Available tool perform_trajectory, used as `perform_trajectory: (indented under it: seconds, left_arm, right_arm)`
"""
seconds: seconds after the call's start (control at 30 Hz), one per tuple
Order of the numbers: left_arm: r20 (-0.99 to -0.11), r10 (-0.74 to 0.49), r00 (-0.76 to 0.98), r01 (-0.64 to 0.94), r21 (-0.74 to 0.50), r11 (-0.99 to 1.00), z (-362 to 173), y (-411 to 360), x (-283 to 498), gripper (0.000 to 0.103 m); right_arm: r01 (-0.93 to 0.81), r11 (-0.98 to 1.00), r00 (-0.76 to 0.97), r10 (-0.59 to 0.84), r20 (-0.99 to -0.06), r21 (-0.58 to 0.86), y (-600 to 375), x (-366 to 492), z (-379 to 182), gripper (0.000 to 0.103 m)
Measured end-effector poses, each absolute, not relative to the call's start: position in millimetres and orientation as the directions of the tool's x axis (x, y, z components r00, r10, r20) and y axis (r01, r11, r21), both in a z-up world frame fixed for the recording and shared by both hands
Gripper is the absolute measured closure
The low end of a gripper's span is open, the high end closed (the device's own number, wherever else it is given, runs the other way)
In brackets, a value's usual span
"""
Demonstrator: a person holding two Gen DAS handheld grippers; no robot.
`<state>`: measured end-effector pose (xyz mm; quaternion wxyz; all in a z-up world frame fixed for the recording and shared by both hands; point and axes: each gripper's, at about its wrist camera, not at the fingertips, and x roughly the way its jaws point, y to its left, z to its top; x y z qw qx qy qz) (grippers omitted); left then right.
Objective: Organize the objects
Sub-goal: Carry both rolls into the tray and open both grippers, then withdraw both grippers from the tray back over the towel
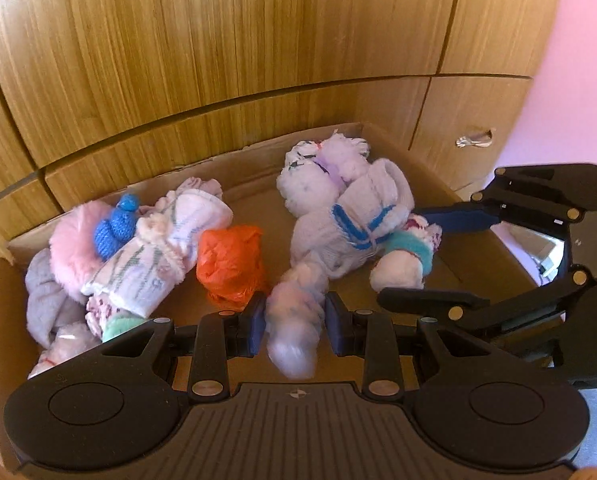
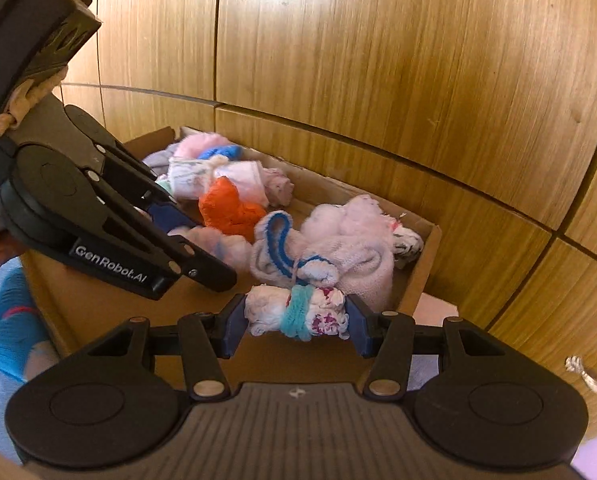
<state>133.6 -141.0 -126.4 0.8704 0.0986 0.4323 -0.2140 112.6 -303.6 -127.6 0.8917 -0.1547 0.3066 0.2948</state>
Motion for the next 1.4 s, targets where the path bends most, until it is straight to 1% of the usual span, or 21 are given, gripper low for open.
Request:
perform_trajectory:
  seconds: [0.33,0.57,0.63,0.67,0.73,0.8,0.97,1.03,1.07,1.13,1.27,1.4]
  left_arm:
    - [-0.786,-0.265,0.559,0.415,-0.011,0.91,-135.1,-141.1,145.7,0.066]
    - [-0.784,-0.252,0.568,0.411,0.004,0.912,-135.7,-143.1,145.6,0.066]
    - [-0.783,-0.252,0.569,0.409,0.004,0.912,-134.0,-138.1,142.6,0.065]
    - [-0.783,-0.251,0.569,0.408,0.004,0.913,-133.8,-137.7,142.7,0.063]
    - [-0.784,-0.248,0.57,0.402,0.003,0.915,-133.1,-136.5,141.8,0.062]
    - [-0.785,-0.244,0.57,0.398,0.005,0.917,-132.2,-135.9,140.3,0.055]
    - [-0.771,-0.242,0.589,0.402,0.02,0.915,-126.6,-136.1,131.8,0.036]
    - [-0.763,-0.244,0.599,0.401,0.021,0.916,-121.5,-133.0,126.3,0.031]
    - [-0.759,-0.245,0.604,0.397,0.019,0.918,-119.1,-132.1,123.8,0.029]
    - [-0.751,-0.247,0.612,0.39,0.015,0.921,-113.1,-128.0,116.8,0.028]
    - [-0.718,-0.245,0.651,0.371,0.02,0.928,-96.6,-118.3,94.6,0.021]
    - [-0.663,-0.223,0.714,0.339,0.049,0.94,-79.0,-98.5,54.2,0.016]
  right_arm:
    - [-0.643,0.73,0.664,0.382,-0.643,-0.23,-292.9,119.7,-133.8,0.053]
    - [-0.64,0.73,0.666,0.37,-0.648,-0.241,-293.1,122.6,-133.8,0.052]
    - [-0.642,0.728,0.664,0.371,-0.649,-0.24,-293.0,121.7,-133.5,0.049]
    - [-0.644,0.726,0.662,0.372,-0.651,-0.241,-292.5,121.0,-133.3,0.048]
    - [-0.647,0.724,0.66,0.378,-0.649,-0.237,-292.4,119.1,-131.7,0.04]
    - [-0.645,0.725,0.664,0.378,-0.645,-0.239,-292.8,116.8,-130.0,0.038]
    - [-0.64,0.731,0.672,0.384,-0.633,-0.236,-297.9,107.0,-123.7,0.037]
    - [-0.639,0.733,0.676,0.39,-0.625,-0.235,-299.6,102.8,-119.7,0.036]
    - [-0.638,0.734,0.679,0.392,-0.62,-0.234,-300.9,99.9,-117.3,0.035]
    - [-0.636,0.735,0.684,0.396,-0.612,-0.235,-303.5,92.9,-112.3,0.035]
    - [-0.638,0.734,0.692,0.413,-0.593,-0.233,-309.1,73.6,-102.4,0.034]
    - [-0.69,0.691,0.665,0.49,-0.564,-0.213,-316.5,36.3,-91.1,0.032]
